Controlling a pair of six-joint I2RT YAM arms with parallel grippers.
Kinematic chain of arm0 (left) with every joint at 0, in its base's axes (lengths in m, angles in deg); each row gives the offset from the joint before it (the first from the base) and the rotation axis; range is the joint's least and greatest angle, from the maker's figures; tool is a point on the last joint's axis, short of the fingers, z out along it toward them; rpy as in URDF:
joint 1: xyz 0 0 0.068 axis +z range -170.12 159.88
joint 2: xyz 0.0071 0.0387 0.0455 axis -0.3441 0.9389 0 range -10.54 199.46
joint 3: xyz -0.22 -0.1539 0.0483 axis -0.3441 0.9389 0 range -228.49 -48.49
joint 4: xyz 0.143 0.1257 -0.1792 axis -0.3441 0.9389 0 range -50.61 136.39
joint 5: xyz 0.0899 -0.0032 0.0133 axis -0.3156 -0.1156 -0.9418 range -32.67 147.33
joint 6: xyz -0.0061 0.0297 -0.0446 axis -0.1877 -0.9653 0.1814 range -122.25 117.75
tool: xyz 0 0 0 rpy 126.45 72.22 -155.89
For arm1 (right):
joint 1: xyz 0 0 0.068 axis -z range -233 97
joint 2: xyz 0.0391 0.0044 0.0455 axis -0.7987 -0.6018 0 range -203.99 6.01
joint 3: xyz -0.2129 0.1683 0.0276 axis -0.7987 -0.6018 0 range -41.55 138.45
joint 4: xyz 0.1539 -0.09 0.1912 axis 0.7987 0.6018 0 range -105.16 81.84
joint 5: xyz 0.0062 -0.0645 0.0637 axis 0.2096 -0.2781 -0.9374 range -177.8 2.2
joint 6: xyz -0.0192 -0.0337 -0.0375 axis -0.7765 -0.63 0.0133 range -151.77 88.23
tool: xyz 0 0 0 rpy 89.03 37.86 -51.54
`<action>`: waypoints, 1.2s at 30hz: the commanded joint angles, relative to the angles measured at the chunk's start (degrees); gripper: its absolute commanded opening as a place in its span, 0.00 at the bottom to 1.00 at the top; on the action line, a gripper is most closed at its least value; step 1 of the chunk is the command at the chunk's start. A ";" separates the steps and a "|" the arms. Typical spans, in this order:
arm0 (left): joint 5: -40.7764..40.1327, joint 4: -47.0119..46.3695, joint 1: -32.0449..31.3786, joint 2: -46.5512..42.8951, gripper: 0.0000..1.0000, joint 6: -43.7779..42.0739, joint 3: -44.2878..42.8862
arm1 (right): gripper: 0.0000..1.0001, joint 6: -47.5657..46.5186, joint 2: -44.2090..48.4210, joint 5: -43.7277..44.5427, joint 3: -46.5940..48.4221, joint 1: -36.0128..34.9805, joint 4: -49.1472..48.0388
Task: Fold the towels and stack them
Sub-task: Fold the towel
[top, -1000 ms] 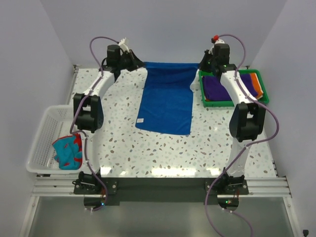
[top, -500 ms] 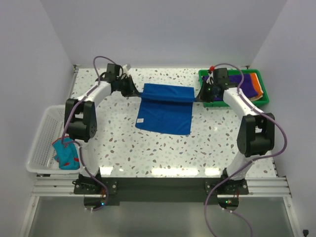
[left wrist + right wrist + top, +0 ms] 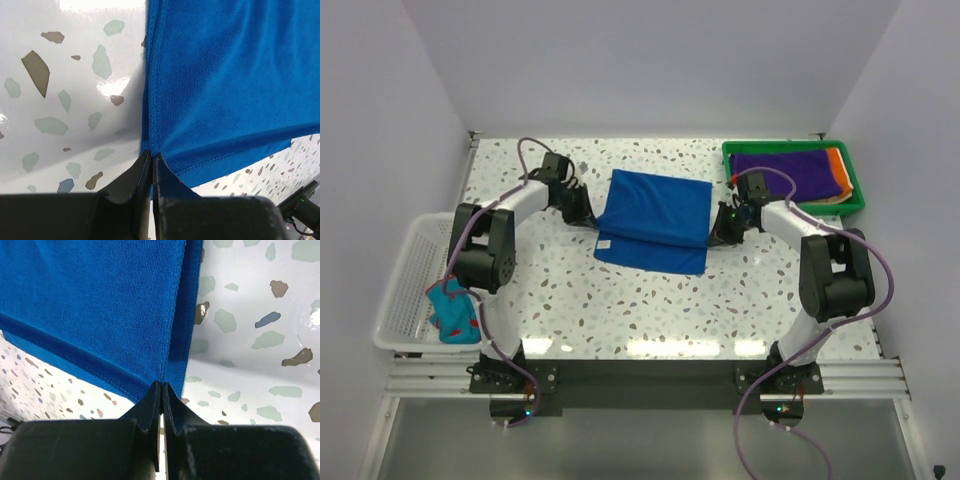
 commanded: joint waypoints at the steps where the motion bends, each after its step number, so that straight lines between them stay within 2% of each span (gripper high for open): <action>1: -4.69 0.13 0.18 -2.47 0.09 -2.62 0.06 | 0.00 -0.03 0.78 2.06 -0.56 0.51 -1.19; 8: -7.76 5.05 -0.09 -5.01 0.09 -2.09 -5.65 | 0.00 -1.61 4.56 4.96 4.89 0.51 4.08; 12: -9.44 7.52 -0.18 -7.74 0.09 -2.00 -6.10 | 0.00 -1.44 7.98 4.35 4.72 0.42 6.37; 17: -8.65 3.84 -0.53 -12.13 0.09 -1.91 3.82 | 0.00 -2.41 11.06 3.91 -1.67 -0.11 5.94; 23: -8.64 -3.54 -3.77 -11.35 0.09 -0.77 14.72 | 0.00 -1.35 11.16 5.05 -12.66 -0.46 -2.58; 28: -11.19 -5.05 -7.03 -9.67 0.10 0.46 17.10 | 0.00 -2.32 9.40 6.63 -14.53 -0.46 -5.40; 36: -17.17 -3.65 -7.12 -12.04 0.11 1.25 18.34 | 0.04 -2.50 10.45 6.02 -16.81 -0.55 -5.58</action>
